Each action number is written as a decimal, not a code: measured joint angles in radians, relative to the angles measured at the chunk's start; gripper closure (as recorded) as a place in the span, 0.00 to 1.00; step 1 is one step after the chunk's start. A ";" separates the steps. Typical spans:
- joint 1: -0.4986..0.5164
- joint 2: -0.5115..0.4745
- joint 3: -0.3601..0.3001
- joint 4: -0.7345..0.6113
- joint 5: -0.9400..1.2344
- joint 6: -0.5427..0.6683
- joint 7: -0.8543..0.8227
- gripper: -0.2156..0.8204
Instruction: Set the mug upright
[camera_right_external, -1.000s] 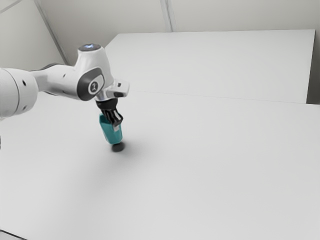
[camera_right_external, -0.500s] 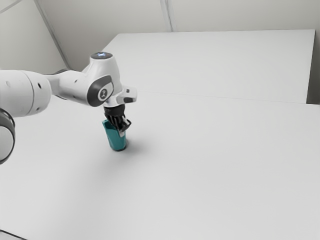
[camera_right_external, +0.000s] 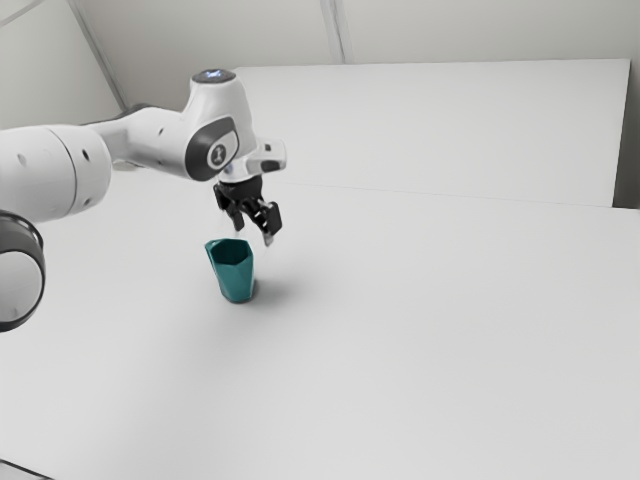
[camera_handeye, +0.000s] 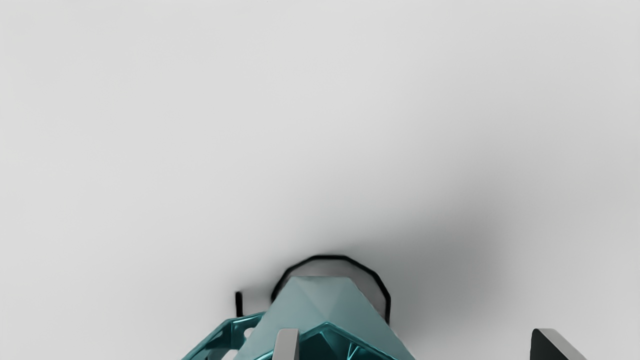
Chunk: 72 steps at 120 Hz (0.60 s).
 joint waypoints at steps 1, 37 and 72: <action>0.000 0.000 0.000 0.002 0.000 -0.001 -0.001 0.32; -0.026 -0.171 0.086 0.011 -0.066 -0.073 -0.006 0.24; -0.034 -0.276 0.150 0.095 -0.141 -0.207 0.071 0.21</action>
